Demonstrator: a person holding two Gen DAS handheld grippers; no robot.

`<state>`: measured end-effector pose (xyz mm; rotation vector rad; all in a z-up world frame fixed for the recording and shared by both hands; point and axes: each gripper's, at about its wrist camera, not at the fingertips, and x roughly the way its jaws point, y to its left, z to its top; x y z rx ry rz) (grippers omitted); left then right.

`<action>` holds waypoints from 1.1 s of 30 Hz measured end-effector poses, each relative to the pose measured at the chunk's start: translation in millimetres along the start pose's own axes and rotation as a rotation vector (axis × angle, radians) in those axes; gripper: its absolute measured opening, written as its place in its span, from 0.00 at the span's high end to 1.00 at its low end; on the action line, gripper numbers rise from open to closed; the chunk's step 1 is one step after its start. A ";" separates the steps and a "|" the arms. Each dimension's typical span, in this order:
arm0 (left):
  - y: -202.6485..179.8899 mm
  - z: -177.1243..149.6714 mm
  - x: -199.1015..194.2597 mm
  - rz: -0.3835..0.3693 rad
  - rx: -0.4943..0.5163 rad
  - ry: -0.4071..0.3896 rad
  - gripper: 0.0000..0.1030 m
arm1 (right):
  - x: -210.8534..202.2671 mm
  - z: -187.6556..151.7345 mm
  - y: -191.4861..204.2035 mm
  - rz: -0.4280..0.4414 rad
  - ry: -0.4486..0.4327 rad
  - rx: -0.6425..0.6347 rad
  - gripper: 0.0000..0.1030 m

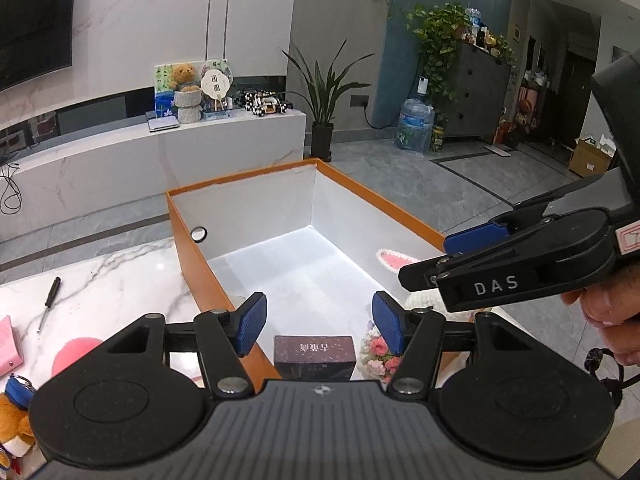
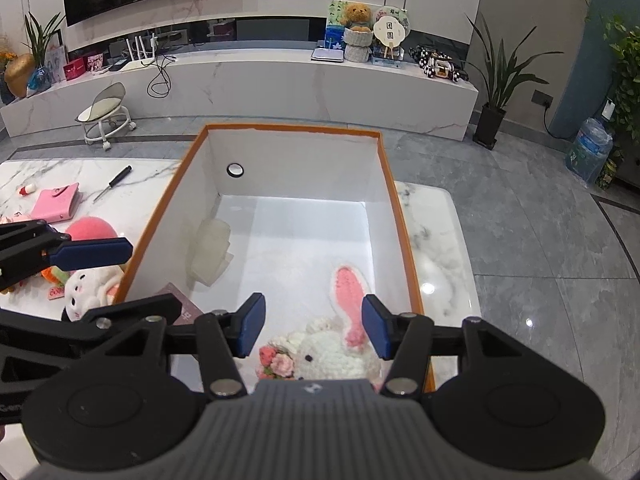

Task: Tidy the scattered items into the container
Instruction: 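Move both open tools back toward the remaining toys on the table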

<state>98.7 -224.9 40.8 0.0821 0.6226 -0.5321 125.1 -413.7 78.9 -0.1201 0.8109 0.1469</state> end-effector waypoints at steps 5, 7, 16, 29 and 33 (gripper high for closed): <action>16.1 1.8 -21.4 0.021 -0.006 -0.024 0.33 | -5.5 14.3 12.7 0.010 -0.037 -0.002 0.45; 26.5 2.9 -31.1 0.037 -0.017 -0.035 0.33 | -6.7 19.4 22.4 0.021 -0.050 -0.012 0.45; 71.9 5.0 -74.8 0.105 -0.037 -0.076 0.33 | -5.0 38.0 64.1 0.049 -0.077 -0.060 0.45; 141.1 -11.5 -102.8 0.194 -0.005 -0.025 0.32 | -3.2 46.7 120.8 0.112 -0.143 -0.131 0.43; 161.7 -14.8 -100.1 0.182 -0.048 -0.019 0.31 | -0.5 44.5 134.6 0.139 -0.146 -0.163 0.42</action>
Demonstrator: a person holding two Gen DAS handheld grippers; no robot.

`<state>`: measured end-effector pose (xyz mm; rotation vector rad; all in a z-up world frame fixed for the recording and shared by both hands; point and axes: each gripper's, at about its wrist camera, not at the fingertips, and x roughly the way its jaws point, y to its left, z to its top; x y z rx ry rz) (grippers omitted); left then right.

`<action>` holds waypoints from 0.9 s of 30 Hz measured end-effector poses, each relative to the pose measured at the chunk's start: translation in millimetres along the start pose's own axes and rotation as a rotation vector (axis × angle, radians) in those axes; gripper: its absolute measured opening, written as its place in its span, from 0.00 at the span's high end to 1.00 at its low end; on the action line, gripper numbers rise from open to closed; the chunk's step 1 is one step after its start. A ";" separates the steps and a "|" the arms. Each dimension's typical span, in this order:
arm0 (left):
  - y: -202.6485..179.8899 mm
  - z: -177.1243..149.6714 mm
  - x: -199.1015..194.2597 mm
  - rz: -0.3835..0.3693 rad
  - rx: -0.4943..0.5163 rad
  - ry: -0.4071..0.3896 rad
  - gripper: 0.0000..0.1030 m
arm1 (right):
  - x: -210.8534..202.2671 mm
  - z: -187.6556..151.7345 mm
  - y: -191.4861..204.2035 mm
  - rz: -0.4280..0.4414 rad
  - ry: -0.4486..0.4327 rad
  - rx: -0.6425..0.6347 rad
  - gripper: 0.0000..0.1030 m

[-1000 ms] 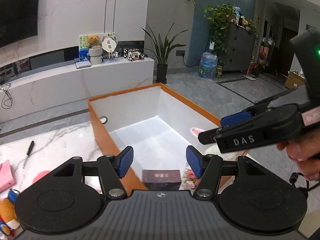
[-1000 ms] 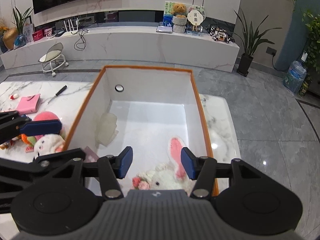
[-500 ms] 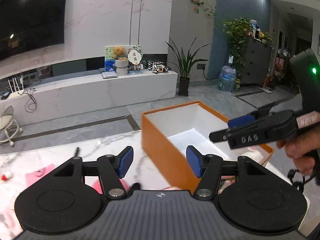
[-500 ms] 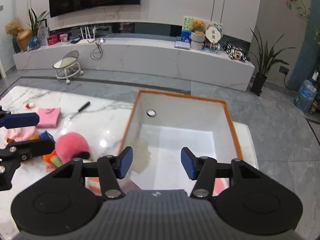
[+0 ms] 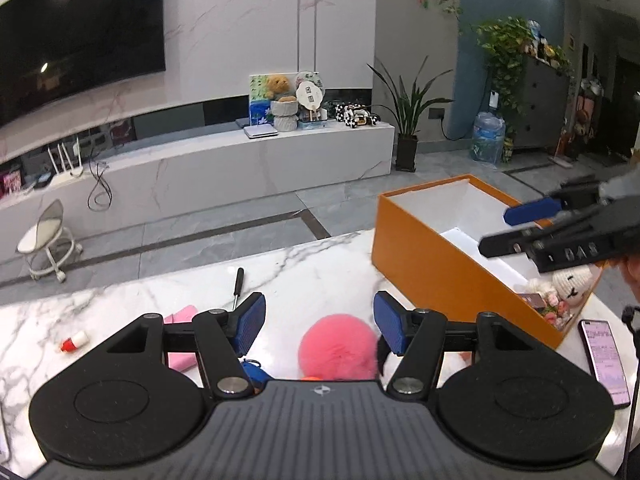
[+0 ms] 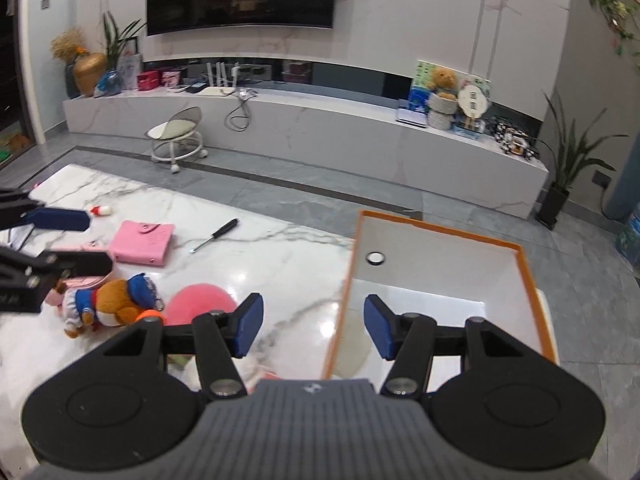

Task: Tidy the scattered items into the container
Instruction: 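Move both open tools back toward the remaining toys on the table, then grasp the white dog plush with the right tool while the left tool grasps the pink pompom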

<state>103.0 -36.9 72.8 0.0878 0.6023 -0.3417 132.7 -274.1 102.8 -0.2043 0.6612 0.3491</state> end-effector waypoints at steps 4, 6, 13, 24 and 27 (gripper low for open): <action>15.2 -6.2 6.4 -0.033 -0.023 -0.015 0.31 | 7.2 0.0 10.2 0.015 0.007 -0.024 0.42; 18.4 -12.1 9.3 -0.060 -0.016 -0.036 0.31 | 11.1 0.2 15.6 0.028 0.011 -0.040 0.41; 10.2 -29.5 37.0 -0.146 0.122 -0.025 0.31 | 21.2 -5.3 40.0 0.084 0.029 -0.138 0.35; 27.7 -35.8 85.9 -0.237 0.062 0.107 0.31 | 51.2 -26.4 63.0 0.139 0.145 -0.279 0.34; 28.3 -35.2 101.3 -0.247 0.073 0.123 0.31 | 60.3 -36.7 69.4 0.152 0.189 -0.320 0.34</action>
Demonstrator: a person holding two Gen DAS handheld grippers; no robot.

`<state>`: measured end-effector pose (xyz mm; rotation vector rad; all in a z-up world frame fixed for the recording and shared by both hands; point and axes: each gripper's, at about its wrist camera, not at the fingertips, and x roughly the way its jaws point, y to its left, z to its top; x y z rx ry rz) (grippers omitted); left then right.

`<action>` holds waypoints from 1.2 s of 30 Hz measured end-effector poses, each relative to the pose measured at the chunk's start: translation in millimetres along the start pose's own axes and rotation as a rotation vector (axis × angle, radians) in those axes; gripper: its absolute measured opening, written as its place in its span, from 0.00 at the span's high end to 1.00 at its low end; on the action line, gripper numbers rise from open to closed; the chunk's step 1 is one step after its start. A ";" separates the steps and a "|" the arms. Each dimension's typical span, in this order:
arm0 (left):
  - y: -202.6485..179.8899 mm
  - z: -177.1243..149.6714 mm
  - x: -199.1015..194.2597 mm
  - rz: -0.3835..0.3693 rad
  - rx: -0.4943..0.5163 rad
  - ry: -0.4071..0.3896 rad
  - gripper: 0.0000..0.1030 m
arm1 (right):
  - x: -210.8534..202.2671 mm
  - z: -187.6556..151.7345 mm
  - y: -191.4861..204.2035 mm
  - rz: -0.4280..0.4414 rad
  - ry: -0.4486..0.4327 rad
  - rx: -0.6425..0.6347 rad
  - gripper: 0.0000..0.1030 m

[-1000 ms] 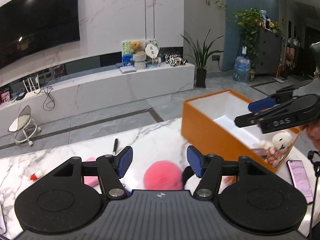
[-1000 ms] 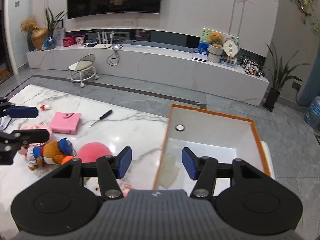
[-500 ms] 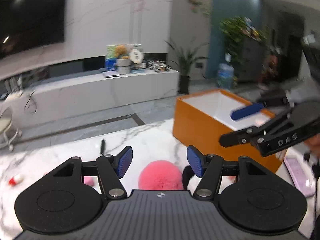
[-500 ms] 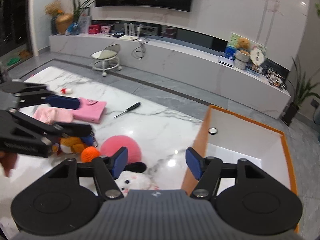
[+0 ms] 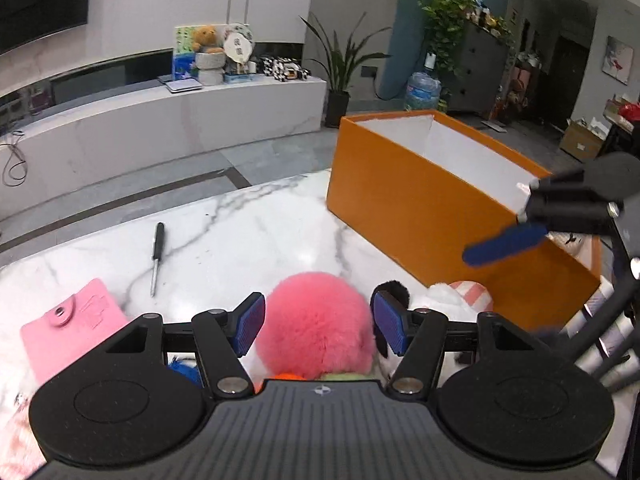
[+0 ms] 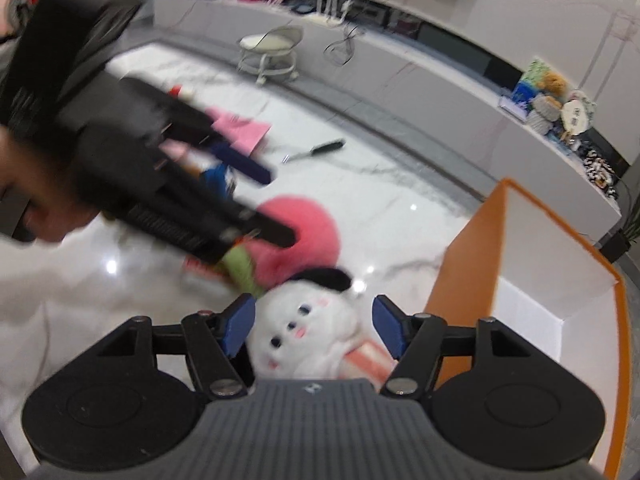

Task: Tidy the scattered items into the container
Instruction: 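Grasp the white dog plush with the right tool while the left tool grasps the pink pompom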

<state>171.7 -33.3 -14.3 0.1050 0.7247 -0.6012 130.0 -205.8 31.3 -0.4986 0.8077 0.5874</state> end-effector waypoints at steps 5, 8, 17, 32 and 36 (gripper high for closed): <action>5.1 -2.8 19.5 -0.022 -0.023 0.036 0.31 | 19.0 -9.1 9.0 0.006 0.060 -0.051 0.26; 7.0 -6.8 27.7 -0.023 -0.024 0.061 0.27 | 26.1 -11.1 10.0 0.010 0.067 -0.065 0.20; 6.7 -12.5 41.7 -0.010 -0.030 0.105 0.25 | 39.7 -15.4 32.7 -0.061 0.075 -0.302 0.14; -2.1 -11.1 38.7 -0.001 -0.020 0.147 0.44 | 58.3 -23.6 51.8 -0.215 0.134 -0.533 0.24; -1.6 -8.9 33.9 -0.004 -0.027 0.131 0.49 | 53.9 -16.8 43.5 -0.199 0.137 -0.462 0.27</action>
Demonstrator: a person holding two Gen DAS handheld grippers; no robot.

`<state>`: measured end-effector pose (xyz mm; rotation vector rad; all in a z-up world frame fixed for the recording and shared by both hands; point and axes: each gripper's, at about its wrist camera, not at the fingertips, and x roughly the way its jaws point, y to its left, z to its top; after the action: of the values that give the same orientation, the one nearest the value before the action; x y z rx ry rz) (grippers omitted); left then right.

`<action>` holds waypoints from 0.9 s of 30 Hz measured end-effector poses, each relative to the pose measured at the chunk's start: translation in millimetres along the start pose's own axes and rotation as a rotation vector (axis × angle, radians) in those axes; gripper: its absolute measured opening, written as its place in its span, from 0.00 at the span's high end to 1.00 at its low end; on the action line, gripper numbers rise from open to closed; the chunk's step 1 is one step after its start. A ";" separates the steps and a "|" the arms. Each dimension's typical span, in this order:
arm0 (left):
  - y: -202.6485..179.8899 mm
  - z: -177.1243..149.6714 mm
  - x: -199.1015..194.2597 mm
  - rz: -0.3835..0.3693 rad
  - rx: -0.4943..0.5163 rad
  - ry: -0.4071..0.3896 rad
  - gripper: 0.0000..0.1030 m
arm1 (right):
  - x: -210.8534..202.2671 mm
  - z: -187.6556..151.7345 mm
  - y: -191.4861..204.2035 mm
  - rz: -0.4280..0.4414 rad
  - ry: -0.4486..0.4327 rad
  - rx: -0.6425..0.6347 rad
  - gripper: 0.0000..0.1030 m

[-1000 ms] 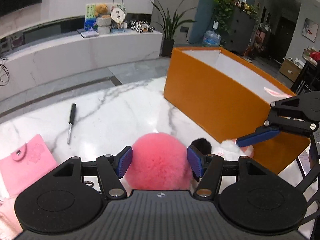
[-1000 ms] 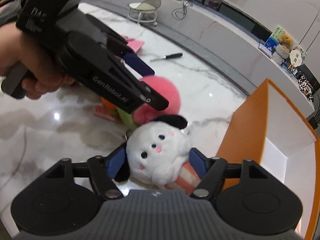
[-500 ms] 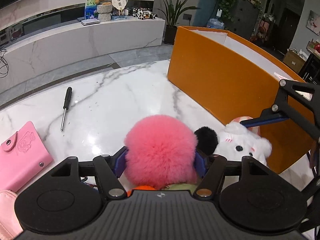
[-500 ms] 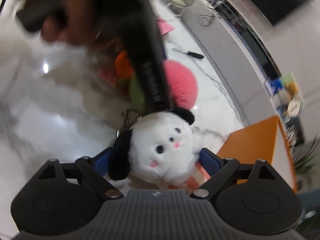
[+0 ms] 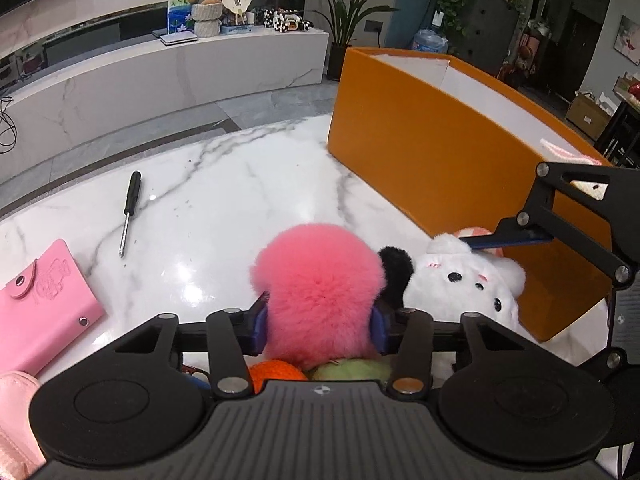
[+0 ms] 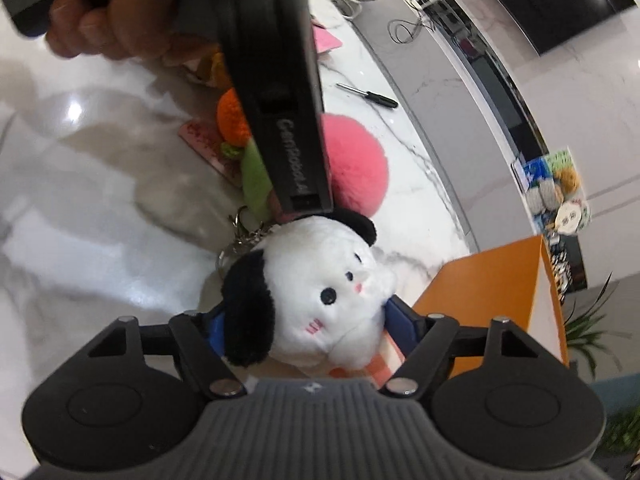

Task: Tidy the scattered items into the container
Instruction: 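Grasp the white dog plush with the right tool while the left tool grasps the pink pompom, then lift the dog plush and pink pompom and carry both over the orange box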

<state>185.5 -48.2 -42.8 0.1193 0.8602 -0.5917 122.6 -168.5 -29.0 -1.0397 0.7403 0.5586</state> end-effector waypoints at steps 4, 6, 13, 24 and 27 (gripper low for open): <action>-0.5 1.3 -1.1 0.004 -0.011 -0.001 0.52 | -3.7 0.1 -12.0 0.025 -0.003 0.082 0.28; -1.1 2.1 -2.3 0.008 -0.012 0.000 0.54 | -6.4 0.4 -16.8 0.041 -0.010 0.114 0.28; 1.1 9.5 -13.4 0.012 -0.033 -0.015 0.81 | -11.2 -1.2 -18.5 0.053 -0.035 0.163 0.28; -0.6 15.9 -24.6 -0.012 -0.037 -0.017 0.96 | -20.0 -1.4 -22.8 0.082 -0.063 0.247 0.28; -3.4 18.6 -30.0 -0.015 -0.024 -0.027 0.97 | -24.6 -1.5 -27.2 0.084 -0.071 0.282 0.28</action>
<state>181.1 -43.9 -7.9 0.0825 0.8421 -0.5960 126.2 -182.7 4.7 -0.7273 0.7778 0.5427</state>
